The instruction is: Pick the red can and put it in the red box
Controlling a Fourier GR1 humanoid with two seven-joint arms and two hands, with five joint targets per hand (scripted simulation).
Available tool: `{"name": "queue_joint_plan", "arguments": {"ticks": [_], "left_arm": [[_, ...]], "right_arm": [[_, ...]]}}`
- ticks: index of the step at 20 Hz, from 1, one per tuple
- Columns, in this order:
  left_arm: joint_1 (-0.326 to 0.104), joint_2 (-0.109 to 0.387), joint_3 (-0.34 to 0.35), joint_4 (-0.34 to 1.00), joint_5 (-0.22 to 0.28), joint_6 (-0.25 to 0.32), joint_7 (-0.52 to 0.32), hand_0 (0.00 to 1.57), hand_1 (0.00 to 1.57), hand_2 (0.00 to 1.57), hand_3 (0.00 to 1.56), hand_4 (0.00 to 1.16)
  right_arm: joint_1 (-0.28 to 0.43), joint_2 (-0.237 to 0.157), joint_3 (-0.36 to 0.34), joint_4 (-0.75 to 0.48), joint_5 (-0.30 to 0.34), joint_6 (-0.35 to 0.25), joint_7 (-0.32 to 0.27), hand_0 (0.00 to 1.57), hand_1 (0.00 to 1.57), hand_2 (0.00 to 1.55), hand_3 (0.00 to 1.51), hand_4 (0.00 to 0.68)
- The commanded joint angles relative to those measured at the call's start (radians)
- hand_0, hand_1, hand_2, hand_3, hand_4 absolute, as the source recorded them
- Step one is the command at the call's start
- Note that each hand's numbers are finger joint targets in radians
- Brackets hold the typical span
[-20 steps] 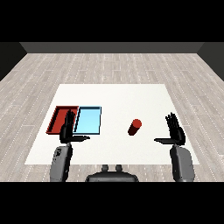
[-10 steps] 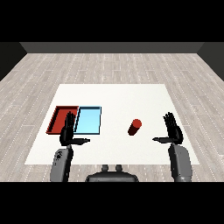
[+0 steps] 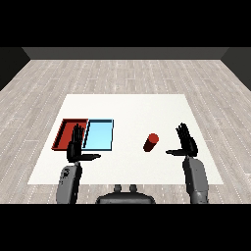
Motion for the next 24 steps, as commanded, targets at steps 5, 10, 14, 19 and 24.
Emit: {"name": "queue_joint_plan", "arguments": {"ticks": [5, 10, 14, 19, 24], "left_arm": [[-0.017, 0.014, 0.033, 0.065, 0.028, -0.022, -0.056, 0.0, 0.0, 0.0, 0.0, 0.0], [0.033, 0.028, 0.023, 0.004, 0.048, -0.057, -0.028, 0.0, 0.0, 0.0, 0.0, 0.0], [-0.048, 0.013, 0.013, 0.006, 0.014, 0.015, 0.043, 0.0, 0.0, 0.0, 0.0, 0.0], [0.008, -0.02, -0.016, 0.015, 0.003, 0.014, -0.025, 0.0, 0.0, 0.0, 0.0, 0.0], [-0.061, 0.045, 0.057, 0.033, 0.077, -0.032, 0.028, 0.0, 0.0, 0.0, 0.0, 0.0]], "right_arm": [[-0.034, 0.051, 0.059, 0.159, 0.067, 0.0, -0.105, 0.0, 0.0, 0.0, 0.0, 0.0], [-0.101, 0.07, 0.069, 0.134, 0.023, -0.027, 0.008, 0.0, 0.0, 0.0, 0.0, 0.0], [-0.046, 0.113, 0.095, 0.092, 0.011, -0.036, 0.016, 0.0, 0.0, 0.0, 0.0, 0.0], [-0.159, 0.133, 0.086, 0.313, 0.032, -0.038, -0.088, 0.0, 0.0, 0.0, 0.0, 0.0], [-0.109, 0.08, 0.08, 0.286, 0.014, 0.007, -0.071, 0.0, 0.0, 0.0, 0.0, 0.0]]}}
